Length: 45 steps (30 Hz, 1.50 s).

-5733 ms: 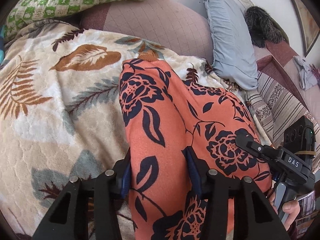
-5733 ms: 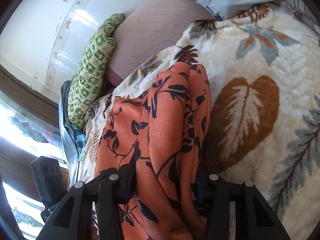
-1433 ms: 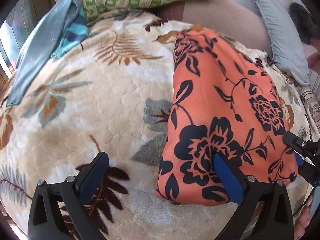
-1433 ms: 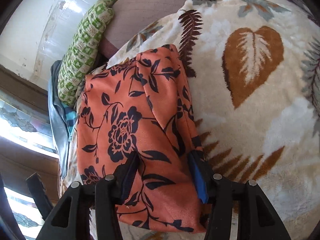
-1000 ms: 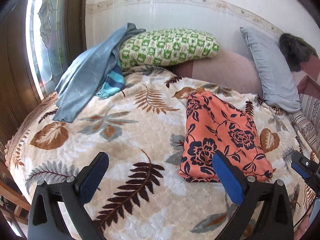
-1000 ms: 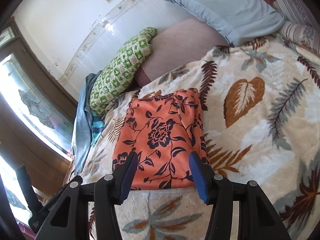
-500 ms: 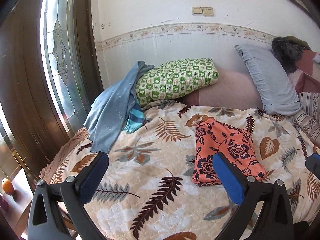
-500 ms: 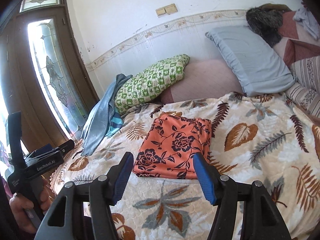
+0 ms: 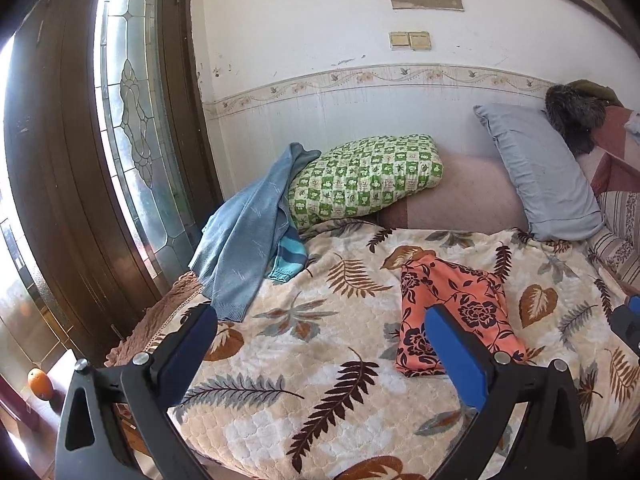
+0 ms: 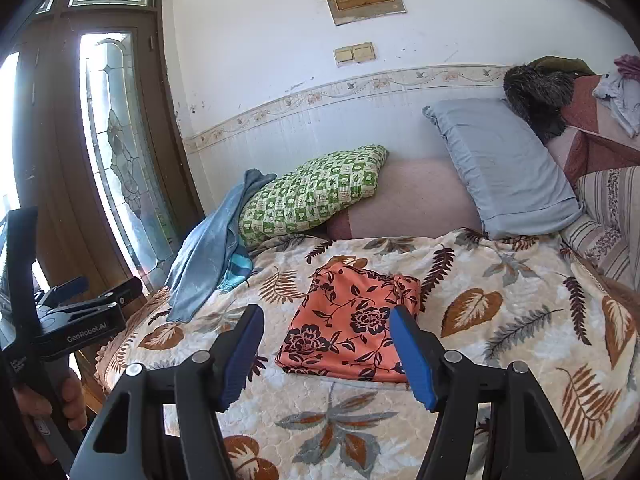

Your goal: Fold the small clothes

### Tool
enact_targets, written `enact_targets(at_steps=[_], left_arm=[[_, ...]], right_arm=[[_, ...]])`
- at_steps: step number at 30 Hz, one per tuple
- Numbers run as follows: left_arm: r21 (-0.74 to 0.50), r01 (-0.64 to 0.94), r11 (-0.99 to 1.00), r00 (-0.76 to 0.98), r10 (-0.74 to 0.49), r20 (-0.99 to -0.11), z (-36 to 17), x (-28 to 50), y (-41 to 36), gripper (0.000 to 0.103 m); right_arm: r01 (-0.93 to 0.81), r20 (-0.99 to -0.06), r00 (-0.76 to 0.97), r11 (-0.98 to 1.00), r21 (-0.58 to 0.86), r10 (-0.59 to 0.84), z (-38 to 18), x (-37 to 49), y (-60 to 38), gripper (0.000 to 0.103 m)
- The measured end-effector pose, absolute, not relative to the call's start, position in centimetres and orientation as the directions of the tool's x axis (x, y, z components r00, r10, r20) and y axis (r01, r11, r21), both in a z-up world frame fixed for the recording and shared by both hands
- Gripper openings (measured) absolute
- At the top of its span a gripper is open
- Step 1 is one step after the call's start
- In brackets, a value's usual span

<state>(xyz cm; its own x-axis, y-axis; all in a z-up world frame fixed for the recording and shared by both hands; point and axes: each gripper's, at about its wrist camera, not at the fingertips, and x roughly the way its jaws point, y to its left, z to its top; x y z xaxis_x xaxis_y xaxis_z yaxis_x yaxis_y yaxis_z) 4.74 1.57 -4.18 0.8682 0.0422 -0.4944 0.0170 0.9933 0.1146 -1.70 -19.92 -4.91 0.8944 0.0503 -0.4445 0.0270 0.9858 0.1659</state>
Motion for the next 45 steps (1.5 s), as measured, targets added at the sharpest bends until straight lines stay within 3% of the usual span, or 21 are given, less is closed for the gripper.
enact_targets(at_steps=[45], left_arm=[[0.045, 0.004, 0.999, 0.87, 0.019, -0.492, -3.0, 4.0, 5.5, 0.103]], right_arm=[[-0.128, -0.462, 0.872, 0.987, 0.101, 0.161, -5.5, -0.1, -13.9, 0.069]])
